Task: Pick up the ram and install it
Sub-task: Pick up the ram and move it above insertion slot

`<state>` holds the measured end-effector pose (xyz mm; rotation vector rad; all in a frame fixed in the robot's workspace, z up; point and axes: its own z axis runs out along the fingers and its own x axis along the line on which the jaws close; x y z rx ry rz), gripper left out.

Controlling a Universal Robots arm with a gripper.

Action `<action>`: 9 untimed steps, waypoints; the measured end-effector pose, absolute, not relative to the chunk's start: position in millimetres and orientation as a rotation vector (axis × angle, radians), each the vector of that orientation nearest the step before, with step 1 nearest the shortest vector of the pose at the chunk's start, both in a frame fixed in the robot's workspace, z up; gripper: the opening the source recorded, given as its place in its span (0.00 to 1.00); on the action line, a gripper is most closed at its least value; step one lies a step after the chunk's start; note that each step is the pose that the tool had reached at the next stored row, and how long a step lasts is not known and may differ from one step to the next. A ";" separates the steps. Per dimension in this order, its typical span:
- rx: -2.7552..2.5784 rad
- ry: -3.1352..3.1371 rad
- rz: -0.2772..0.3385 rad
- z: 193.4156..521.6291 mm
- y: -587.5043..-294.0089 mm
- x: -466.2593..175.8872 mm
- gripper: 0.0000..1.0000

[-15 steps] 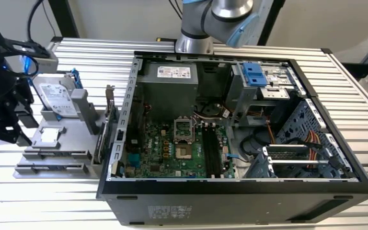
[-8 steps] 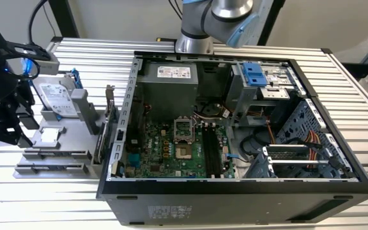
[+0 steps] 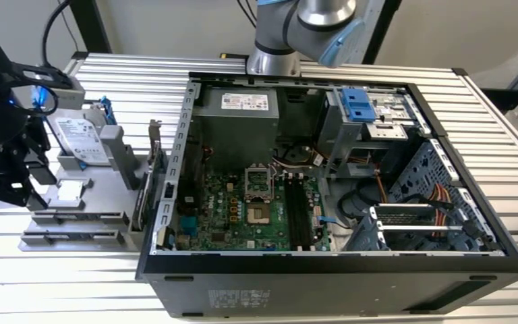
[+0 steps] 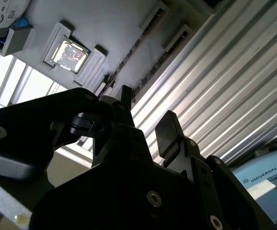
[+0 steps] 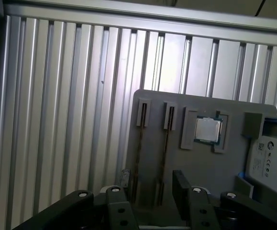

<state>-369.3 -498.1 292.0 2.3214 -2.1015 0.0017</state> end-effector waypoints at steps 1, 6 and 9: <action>2.321 -2.101 0.002 291.5 -498.1 -369.3 1.00; 2.319 -2.100 0.006 287.9 -498.1 -369.3 1.00; 2.317 -2.098 0.009 285.4 -498.1 -369.3 1.00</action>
